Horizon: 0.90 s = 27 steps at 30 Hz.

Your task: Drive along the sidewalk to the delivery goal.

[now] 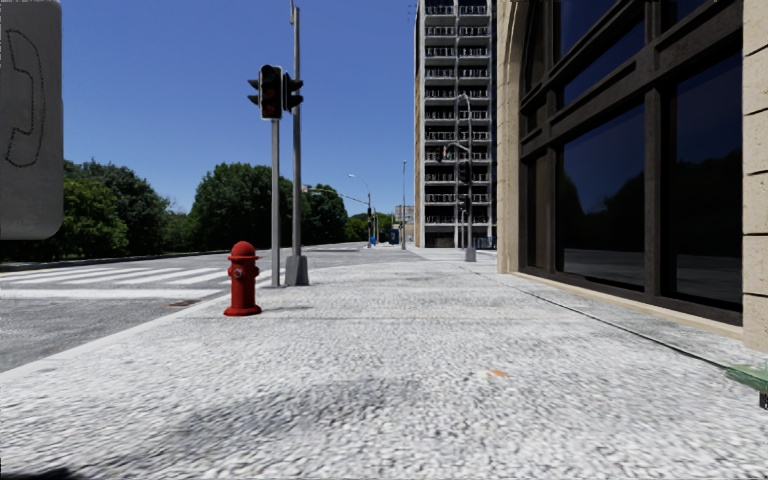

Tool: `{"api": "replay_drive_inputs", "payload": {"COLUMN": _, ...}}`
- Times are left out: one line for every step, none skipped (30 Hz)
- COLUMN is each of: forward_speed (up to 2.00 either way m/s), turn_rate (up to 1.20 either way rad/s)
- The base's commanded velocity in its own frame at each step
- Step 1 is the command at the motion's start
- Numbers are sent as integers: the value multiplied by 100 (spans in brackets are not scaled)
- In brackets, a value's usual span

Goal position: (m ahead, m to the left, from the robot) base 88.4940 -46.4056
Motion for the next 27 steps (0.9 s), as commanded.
{"api": "replay_drive_inputs", "payload": {"forward_speed": 200, "turn_rate": 0}}
{"api": "replay_drive_inputs", "payload": {"forward_speed": 200, "turn_rate": 0}}
{"api": "replay_drive_inputs", "payload": {"forward_speed": 200, "turn_rate": 0}}
{"api": "replay_drive_inputs", "payload": {"forward_speed": 200, "turn_rate": 0}}
{"api": "replay_drive_inputs", "payload": {"forward_speed": 200, "turn_rate": 0}}
{"api": "replay_drive_inputs", "payload": {"forward_speed": 200, "turn_rate": 0}}
{"api": "replay_drive_inputs", "payload": {"forward_speed": 200, "turn_rate": 0}}
{"api": "replay_drive_inputs", "payload": {"forward_speed": 200, "turn_rate": 0}}
{"api": "replay_drive_inputs", "payload": {"forward_speed": 200, "turn_rate": 0}}
{"api": "replay_drive_inputs", "payload": {"forward_speed": 200, "turn_rate": 0}}
{"api": "replay_drive_inputs", "payload": {"forward_speed": 200, "turn_rate": 0}}
{"api": "replay_drive_inputs", "payload": {"forward_speed": 200, "turn_rate": 0}}
{"api": "replay_drive_inputs", "payload": {"forward_speed": 200, "turn_rate": 0}}
{"api": "replay_drive_inputs", "payload": {"forward_speed": 200, "turn_rate": 0}}
{"api": "replay_drive_inputs", "payload": {"forward_speed": 200, "turn_rate": 0}}
{"api": "replay_drive_inputs", "payload": {"forward_speed": 200, "turn_rate": 0}}
{"api": "replay_drive_inputs", "payload": {"forward_speed": 200, "turn_rate": 0}}
{"api": "replay_drive_inputs", "payload": {"forward_speed": 200, "turn_rate": 0}}
{"api": "replay_drive_inputs", "payload": {"forward_speed": 200, "turn_rate": 0}}
{"api": "replay_drive_inputs", "payload": {"forward_speed": 200, "turn_rate": 0}}
{"api": "replay_drive_inputs", "payload": {"forward_speed": 200, "turn_rate": -9}}
{"api": "replay_drive_inputs", "payload": {"forward_speed": 200, "turn_rate": -32}}
{"api": "replay_drive_inputs", "payload": {"forward_speed": 200, "turn_rate": -48}}
{"api": "replay_drive_inputs", "payload": {"forward_speed": 200, "turn_rate": -54}}
{"api": "replay_drive_inputs", "payload": {"forward_speed": 200, "turn_rate": -55}}
{"api": "replay_drive_inputs", "payload": {"forward_speed": 200, "turn_rate": -55}}
{"api": "replay_drive_inputs", "payload": {"forward_speed": 200, "turn_rate": -55}}
